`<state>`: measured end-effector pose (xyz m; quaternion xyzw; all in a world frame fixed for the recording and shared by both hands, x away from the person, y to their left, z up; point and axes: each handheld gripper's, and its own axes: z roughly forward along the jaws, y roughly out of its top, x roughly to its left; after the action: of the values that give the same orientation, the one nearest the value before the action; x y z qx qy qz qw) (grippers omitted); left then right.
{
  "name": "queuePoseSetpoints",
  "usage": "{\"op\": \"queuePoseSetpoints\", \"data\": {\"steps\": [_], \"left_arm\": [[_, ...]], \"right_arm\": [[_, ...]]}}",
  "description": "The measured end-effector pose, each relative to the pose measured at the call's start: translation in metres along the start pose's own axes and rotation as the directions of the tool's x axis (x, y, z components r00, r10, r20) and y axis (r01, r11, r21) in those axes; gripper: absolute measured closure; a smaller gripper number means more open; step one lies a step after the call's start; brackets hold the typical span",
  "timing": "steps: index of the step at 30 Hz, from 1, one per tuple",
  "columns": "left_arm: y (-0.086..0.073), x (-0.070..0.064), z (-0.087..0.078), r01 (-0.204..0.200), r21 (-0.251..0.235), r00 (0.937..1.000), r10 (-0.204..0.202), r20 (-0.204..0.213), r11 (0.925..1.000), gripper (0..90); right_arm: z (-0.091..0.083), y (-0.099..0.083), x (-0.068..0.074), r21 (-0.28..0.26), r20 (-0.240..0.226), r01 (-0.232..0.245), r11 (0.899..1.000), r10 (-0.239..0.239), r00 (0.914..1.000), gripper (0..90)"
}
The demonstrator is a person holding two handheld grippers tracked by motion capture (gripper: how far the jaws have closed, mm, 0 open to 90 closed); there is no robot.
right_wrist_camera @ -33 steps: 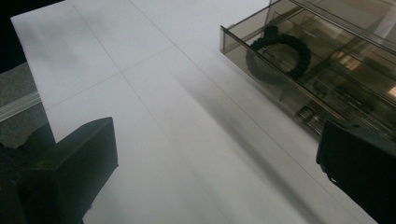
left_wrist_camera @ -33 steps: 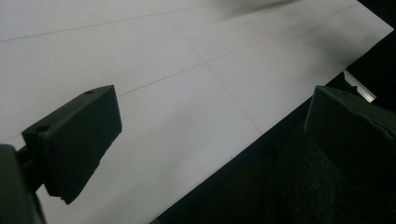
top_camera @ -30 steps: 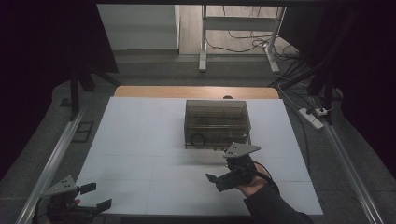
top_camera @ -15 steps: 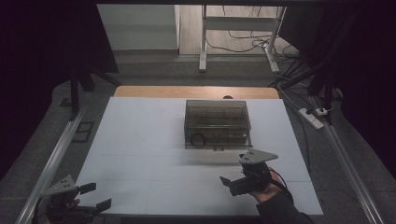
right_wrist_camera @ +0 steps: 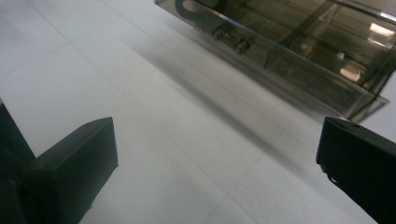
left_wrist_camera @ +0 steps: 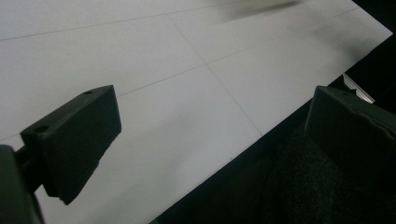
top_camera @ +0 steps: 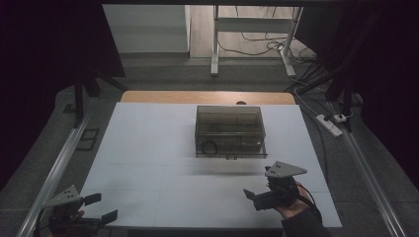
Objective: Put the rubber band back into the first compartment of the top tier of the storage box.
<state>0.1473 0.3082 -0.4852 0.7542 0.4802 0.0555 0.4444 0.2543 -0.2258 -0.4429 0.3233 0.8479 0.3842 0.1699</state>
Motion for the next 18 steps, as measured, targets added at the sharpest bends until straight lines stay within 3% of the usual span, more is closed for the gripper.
{"op": "queuePoseSetpoints", "data": {"steps": [7, 18], "left_arm": [[0.000, 0.001, 0.000, 0.007, -0.002, 1.0000, -0.007, -0.002, 1.0000, 1.9], [0.000, 0.002, -0.001, 0.016, -0.006, 0.9999, -0.016, 0.005, 0.9998, 0.8]], "right_arm": [[-0.007, -0.011, -0.004, 0.016, 0.025, -0.011, 1.000, 0.011, 0.9996, 0.0], [-0.024, -0.032, -0.011, 0.024, 0.077, -0.076, 0.997, 0.074, 0.9943, 0.0]]}}
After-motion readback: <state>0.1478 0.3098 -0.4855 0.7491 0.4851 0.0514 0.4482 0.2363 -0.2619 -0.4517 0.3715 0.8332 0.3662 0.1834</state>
